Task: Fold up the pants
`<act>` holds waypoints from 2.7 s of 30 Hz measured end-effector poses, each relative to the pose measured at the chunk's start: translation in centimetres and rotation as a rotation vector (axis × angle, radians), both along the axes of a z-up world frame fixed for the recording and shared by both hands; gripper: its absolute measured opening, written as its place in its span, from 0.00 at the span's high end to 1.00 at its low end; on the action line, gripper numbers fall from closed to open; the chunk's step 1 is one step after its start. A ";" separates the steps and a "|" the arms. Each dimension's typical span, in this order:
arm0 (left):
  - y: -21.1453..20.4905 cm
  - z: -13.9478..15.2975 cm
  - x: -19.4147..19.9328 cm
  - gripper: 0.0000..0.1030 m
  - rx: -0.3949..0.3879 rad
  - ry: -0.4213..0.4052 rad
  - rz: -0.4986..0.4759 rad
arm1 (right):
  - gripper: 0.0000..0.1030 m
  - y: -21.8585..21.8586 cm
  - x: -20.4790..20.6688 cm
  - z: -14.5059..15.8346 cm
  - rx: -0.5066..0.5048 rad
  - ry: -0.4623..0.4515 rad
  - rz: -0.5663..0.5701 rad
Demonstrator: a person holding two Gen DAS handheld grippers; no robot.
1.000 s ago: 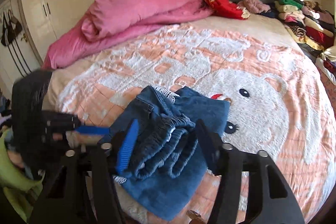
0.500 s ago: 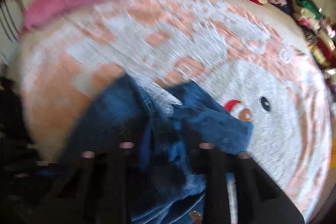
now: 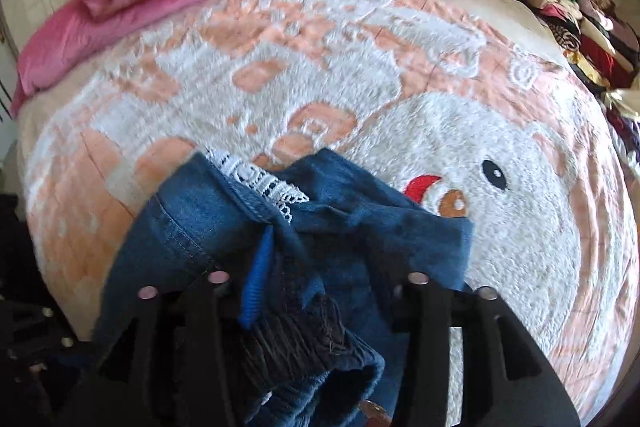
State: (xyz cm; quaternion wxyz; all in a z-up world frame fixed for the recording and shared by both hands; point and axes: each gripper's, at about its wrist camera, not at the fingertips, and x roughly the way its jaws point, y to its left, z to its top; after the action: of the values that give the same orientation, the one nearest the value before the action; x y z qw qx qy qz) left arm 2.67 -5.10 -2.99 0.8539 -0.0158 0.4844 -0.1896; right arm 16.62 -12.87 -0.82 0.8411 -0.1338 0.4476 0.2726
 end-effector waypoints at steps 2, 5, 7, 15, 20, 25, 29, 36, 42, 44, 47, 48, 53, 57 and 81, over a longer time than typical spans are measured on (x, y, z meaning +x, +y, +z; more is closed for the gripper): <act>0.0 0.0 0.0 0.69 0.001 0.000 0.000 | 0.46 -0.9 -0.5 1.0 0.047 -0.004 -0.014; 0.0 0.0 0.1 0.69 0.001 0.000 0.001 | 0.32 -2.2 -1.4 2.5 0.096 -0.027 -0.033; 0.0 0.0 0.0 0.69 0.002 0.000 0.002 | 0.27 -3.2 -2.1 3.7 0.129 -0.051 -0.040; -0.1 0.3 -0.4 0.69 0.009 0.000 0.008 | 0.17 -5.7 -4.8 6.7 0.195 -0.126 -0.054; -0.1 0.8 -0.8 0.64 -0.002 0.003 0.013 | 0.10 -7.2 -6.2 7.6 0.227 -0.156 -0.082; -0.3 1.8 -1.3 0.59 -0.012 -0.008 0.015 | 0.10 -8.4 -7.3 8.0 0.244 -0.175 -0.100; -0.3 2.8 -1.7 0.50 -0.019 -0.026 0.023 | 0.10 -9.4 -8.3 8.6 0.260 -0.194 -0.114; -0.7 4.6 -2.3 0.36 -0.015 -0.073 0.022 | 0.10 -10.9 -9.7 9.6 0.297 -0.215 -0.129; -0.4 6.1 -2.6 0.23 -0.009 -0.113 0.041 | 0.04 -12.2 -10.9 10.5 0.327 -0.243 -0.138; -0.2 6.5 -2.6 0.20 -0.011 -0.122 0.050 | 0.04 -12.7 -11.1 10.6 0.329 -0.248 -0.146; 0.1 7.2 -2.6 0.16 -0.011 -0.137 0.063 | 0.04 -13.0 -11.4 10.7 0.329 -0.256 -0.158; 0.2 7.3 -2.6 0.16 -0.010 -0.142 0.067 | 0.04 -13.2 -11.6 10.6 0.330 -0.256 -0.161; 0.7 7.8 -2.4 0.09 0.000 -0.160 0.092 | 0.04 -13.9 -11.9 10.5 0.336 -0.253 -0.175; 1.1 7.8 -2.2 0.09 0.007 -0.161 0.105 | 0.04 -14.3 -12.1 10.1 0.338 -0.246 -0.187; 6.3 7.4 -0.9 0.09 -0.034 -0.153 0.248 | 0.04 -14.4 -12.4 7.0 0.283 -0.173 -0.211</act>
State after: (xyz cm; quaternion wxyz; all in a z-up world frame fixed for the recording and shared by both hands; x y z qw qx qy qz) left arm 1.76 1.23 4.36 0.9049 -0.0754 0.4089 -0.0912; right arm 4.26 -27.23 6.21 0.9107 0.0107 0.3426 0.2306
